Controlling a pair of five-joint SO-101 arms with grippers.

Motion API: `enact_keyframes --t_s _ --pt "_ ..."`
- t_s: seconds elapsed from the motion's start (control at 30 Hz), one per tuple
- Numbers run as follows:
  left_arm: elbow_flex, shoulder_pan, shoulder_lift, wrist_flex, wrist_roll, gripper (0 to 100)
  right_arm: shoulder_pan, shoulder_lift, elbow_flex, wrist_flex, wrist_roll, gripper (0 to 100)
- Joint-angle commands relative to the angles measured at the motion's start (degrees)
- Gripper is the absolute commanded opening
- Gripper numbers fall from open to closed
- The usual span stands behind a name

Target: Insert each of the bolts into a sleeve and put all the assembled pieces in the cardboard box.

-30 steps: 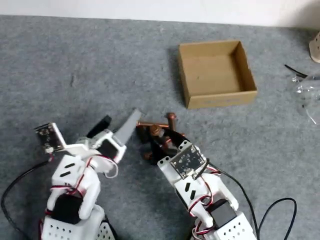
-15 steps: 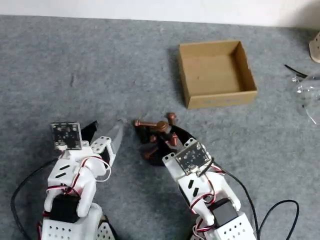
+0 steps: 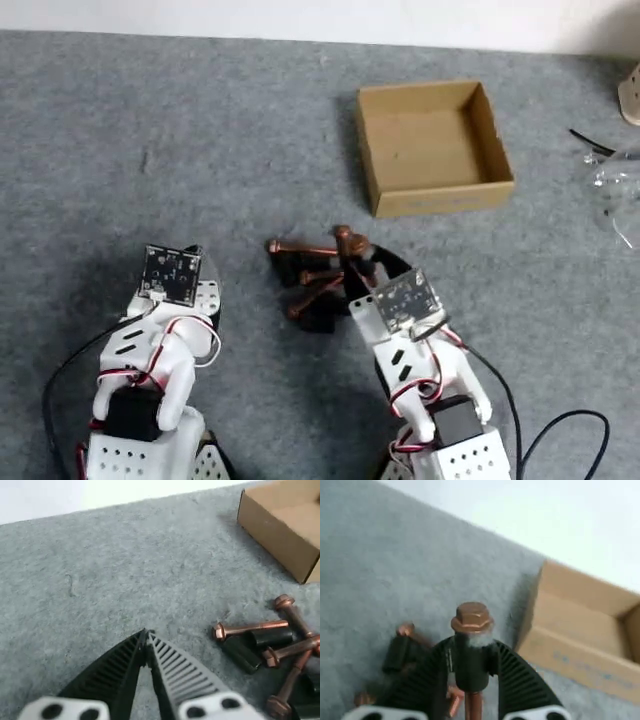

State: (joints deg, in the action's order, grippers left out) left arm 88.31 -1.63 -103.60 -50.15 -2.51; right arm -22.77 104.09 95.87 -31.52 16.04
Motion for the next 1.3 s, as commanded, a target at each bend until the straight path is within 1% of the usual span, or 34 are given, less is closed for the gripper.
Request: enact_keyframes --t_s 0.0,0.1,0.2,0.33,0.47,0.6,0.77,0.9,0.97,1.13,1.27 --pt "-0.13 0.75 -0.66 -0.09 -0.44 1 1.98 -2.07 -3.82 -0.48 0.79 0.4" --pt "-0.04 0.75 -0.66 -0.09 -0.44 1 2.95 -11.82 -10.33 -0.13 0.97 0.5" --pt "0.04 0.84 -0.66 -0.09 -0.62 1 5.58 -26.42 -20.18 2.42 0.97 0.5" --pt "2.15 0.92 -0.66 2.37 -0.7 1 9.98 -47.96 -36.79 5.23 0.62 0.5" --pt "2.95 3.12 -0.66 4.04 -0.53 1 14.2 -68.09 -54.64 5.14 0.62 0.5" --pt "2.95 3.38 -0.57 4.04 -0.44 1 17.54 -85.58 -69.41 4.53 0.53 0.5" --pt "3.03 3.38 -0.57 4.04 -0.44 1 19.3 -103.6 -89.27 -4.09 -0.35 0.5" --pt "3.03 3.38 -0.57 4.04 -0.44 1 20.44 -114.68 -103.25 -10.51 -8.53 0.5" --pt "3.12 3.3 -0.57 4.04 -0.44 1 20.44 -119.08 -109.58 -12.79 -10.99 0.5" --pt "4.09 3.38 -0.57 5.71 -0.44 1 20.18 -127.43 -122.33 -19.3 -11.52 0.9" --pt "4.18 3.3 -0.66 5.71 -0.44 1 20.44 -132.7 -129.63 -23.87 -11.25 0.9"
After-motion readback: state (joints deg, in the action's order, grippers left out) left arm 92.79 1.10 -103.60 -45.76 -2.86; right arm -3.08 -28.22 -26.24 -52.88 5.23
